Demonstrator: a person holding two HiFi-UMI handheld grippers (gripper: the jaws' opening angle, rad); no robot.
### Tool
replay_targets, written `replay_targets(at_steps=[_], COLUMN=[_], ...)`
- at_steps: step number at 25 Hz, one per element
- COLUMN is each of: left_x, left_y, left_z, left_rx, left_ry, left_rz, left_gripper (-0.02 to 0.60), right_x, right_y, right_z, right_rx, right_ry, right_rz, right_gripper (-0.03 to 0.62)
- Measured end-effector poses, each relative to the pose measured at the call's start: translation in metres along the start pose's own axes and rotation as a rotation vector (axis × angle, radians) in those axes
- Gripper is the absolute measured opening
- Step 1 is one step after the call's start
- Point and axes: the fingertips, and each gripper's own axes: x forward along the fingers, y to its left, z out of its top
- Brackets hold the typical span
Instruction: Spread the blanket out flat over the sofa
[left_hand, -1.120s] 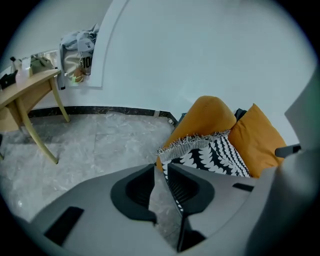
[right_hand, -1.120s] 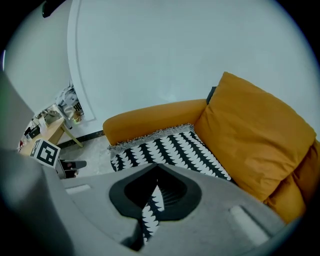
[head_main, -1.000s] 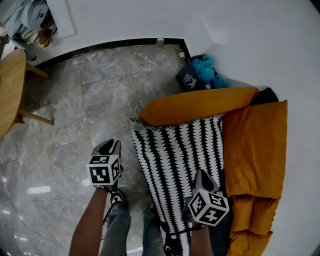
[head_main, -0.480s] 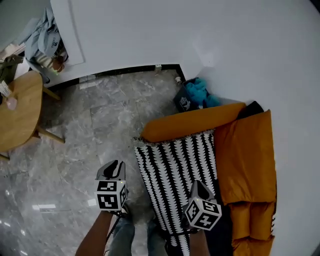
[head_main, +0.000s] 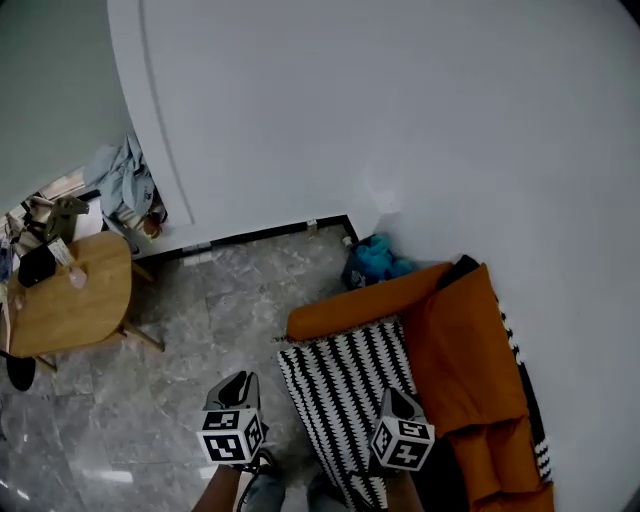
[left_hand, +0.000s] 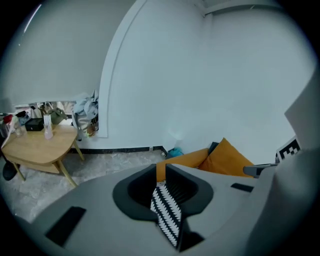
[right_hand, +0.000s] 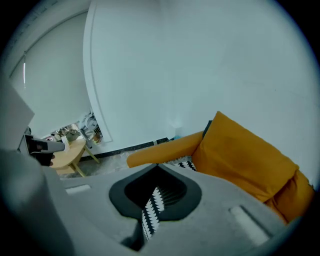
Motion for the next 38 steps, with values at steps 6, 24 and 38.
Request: replay_targets(at_steps=[6, 24, 38], left_x=[-0.075, -0.142, -0.141], left_y=[-0.045, -0.081, -0.091], left_z=[0.051, 0.104, 0.106], left_rx=[0.055, 0.170, 0.178], left_ry=[-0.101, -0.209, -0.191], left_rz=[0.013, 0.013, -0.018], left_gripper=[0.043, 0.014, 0.014], right_x=[-0.074, -0.162, -0.178], right_y=[-0.018, -0.061, -0.052], right_z=[0.049, 0.106, 0.114], right_rx=[0.005, 0.003, -0.045], right_ry=[-0.092, -0.253, -0.277], right_rz=[0.048, 0.007, -0.023], right_gripper=[0.005, 0.005, 0.005])
